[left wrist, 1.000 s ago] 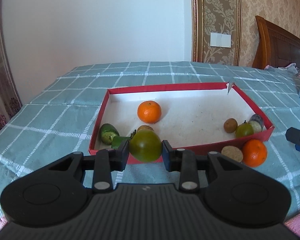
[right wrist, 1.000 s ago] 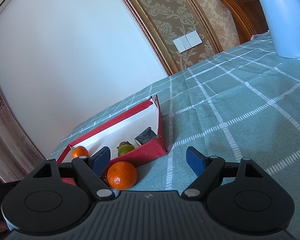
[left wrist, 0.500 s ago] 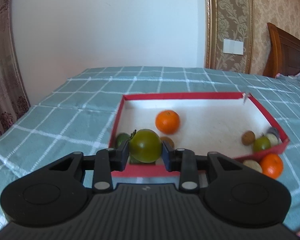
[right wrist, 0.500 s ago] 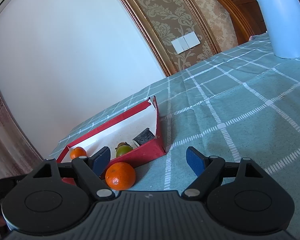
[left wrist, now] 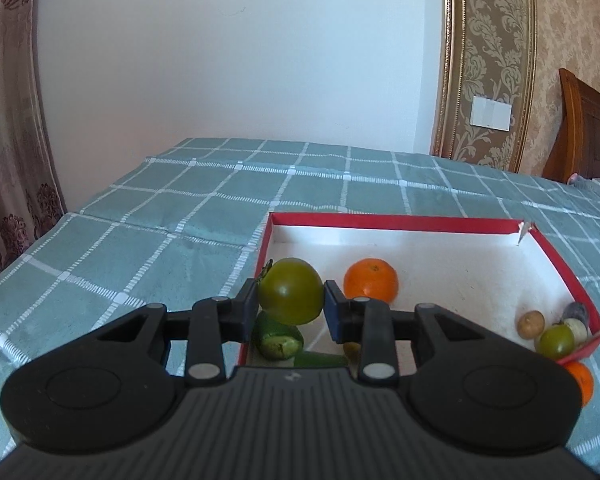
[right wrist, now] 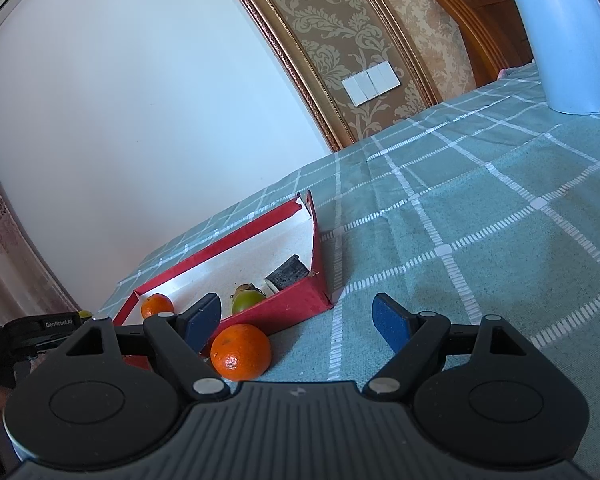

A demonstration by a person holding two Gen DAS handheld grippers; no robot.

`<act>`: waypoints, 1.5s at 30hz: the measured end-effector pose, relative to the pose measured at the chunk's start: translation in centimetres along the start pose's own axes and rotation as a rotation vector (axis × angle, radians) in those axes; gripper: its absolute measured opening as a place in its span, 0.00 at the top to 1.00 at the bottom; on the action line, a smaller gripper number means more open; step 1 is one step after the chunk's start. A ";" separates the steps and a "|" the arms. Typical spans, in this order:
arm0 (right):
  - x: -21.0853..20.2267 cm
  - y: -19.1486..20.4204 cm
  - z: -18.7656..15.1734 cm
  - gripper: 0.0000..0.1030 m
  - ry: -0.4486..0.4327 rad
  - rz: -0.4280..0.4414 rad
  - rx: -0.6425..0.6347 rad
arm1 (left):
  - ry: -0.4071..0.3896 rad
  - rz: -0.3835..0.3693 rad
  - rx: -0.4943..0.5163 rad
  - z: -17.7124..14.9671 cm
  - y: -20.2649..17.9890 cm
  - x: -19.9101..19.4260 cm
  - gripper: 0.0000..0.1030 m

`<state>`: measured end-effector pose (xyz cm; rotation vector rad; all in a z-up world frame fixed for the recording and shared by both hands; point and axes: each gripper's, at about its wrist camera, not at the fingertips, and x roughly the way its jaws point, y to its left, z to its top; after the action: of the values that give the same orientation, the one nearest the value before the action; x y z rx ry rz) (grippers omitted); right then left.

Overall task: Organize fruits
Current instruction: 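Carry the tomato over the tray rim and open the left gripper, then pull the left gripper back while the right gripper moves to the dark eggplant chunk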

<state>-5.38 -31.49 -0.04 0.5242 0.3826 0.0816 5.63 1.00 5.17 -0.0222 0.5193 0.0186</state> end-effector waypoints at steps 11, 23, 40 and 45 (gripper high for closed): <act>0.2 -0.2 0.1 0.19 0.007 0.017 0.005 | 0.058 -0.011 -0.004 0.1 -0.5 2.8 0.54; 0.2 -0.3 0.1 0.19 0.009 0.012 0.009 | 0.002 -0.001 -0.008 -2.4 1.1 -4.0 0.00; 0.0 1.0 0.0 0.19 0.018 0.001 -0.066 | 0.173 0.041 0.002 -7.4 3.4 -2.8 0.00; 0.0 4.2 -0.6 0.19 0.046 0.010 -0.253 | 0.167 0.052 0.016 -7.5 3.0 -3.0 0.00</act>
<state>-5.54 -27.61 1.62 0.2745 0.4080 0.1500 -0.78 3.82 0.13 0.0057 0.6870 0.0641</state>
